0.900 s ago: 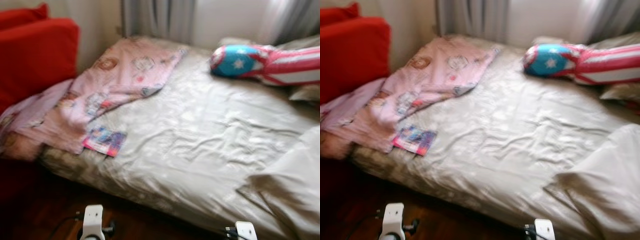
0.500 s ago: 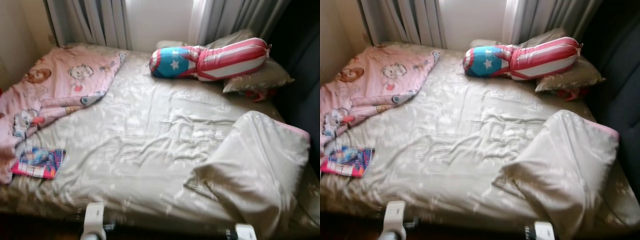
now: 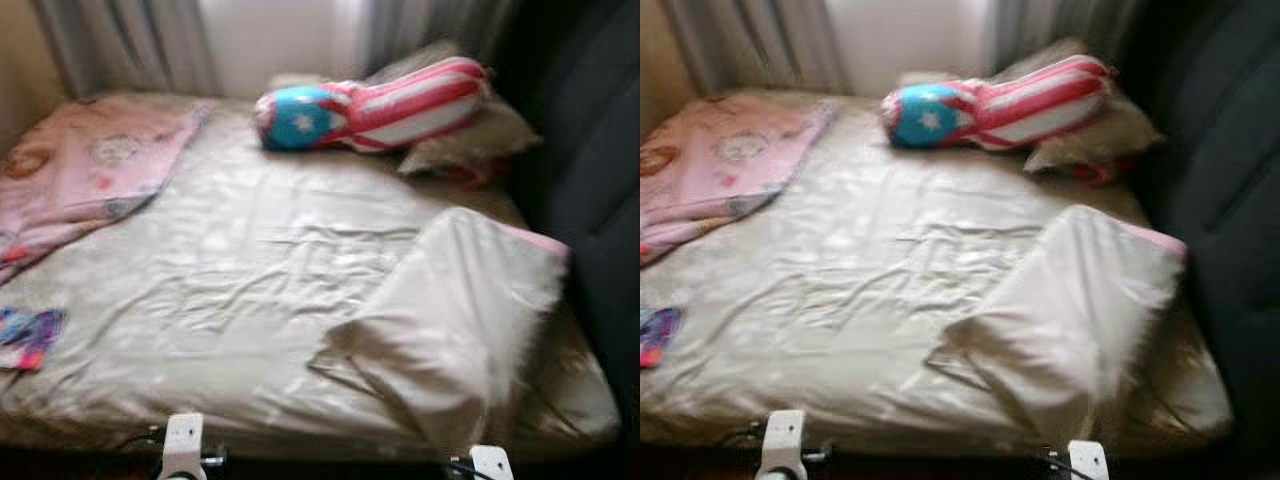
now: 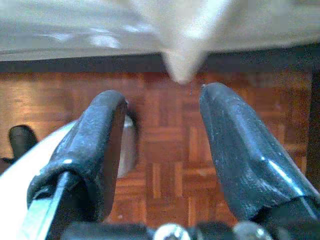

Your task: Clean up the room

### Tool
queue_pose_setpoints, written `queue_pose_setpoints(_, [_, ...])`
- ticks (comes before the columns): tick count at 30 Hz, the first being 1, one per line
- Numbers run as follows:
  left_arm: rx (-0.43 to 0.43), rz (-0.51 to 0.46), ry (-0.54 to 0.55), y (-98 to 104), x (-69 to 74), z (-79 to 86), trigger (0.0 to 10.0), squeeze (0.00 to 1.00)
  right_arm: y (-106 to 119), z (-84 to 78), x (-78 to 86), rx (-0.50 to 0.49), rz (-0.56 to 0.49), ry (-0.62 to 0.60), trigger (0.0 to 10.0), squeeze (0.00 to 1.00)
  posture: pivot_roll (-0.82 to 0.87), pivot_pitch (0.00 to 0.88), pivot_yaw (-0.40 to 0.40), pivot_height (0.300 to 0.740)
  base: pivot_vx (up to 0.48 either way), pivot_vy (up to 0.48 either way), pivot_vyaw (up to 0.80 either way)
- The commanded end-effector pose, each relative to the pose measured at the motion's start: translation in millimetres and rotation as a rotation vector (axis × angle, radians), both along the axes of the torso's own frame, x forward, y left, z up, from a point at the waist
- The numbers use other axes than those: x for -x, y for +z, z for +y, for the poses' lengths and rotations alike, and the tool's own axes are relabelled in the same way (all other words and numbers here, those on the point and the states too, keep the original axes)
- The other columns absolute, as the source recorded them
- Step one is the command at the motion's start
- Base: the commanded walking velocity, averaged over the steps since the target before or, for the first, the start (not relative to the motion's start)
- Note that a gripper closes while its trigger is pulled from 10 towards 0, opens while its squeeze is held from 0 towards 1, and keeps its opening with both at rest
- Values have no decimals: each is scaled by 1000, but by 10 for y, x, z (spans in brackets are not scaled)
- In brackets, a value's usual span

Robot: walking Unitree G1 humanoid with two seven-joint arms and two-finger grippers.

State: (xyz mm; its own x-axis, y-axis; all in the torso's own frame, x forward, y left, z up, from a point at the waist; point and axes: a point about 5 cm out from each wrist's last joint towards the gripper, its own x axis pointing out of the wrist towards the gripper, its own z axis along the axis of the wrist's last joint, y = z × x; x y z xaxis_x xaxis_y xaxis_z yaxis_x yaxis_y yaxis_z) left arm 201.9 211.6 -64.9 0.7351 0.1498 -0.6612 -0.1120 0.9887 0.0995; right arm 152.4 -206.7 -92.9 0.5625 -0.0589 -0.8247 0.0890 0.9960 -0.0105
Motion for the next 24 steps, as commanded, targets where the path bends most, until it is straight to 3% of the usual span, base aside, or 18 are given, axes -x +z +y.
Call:
queue_pose_setpoints(1, [17,19,-4,-37,34,-72,10000,0,-4,-61,36,13,11,-7,10000,0,-63,54,-46,740,0,-330,0])
queue_pose_setpoints(5, [17,19,-4,-37,35,-72,10000,0,-3,-62,35,14,9,-6,10000,0,-59,56,-48,740,0,-293,0])
queue_pose_setpoints(24, [32,19,10,-36,30,-68,10000,0,-2,-53,30,7,4,-11,10000,0,-54,54,-43,740,0,0,0])
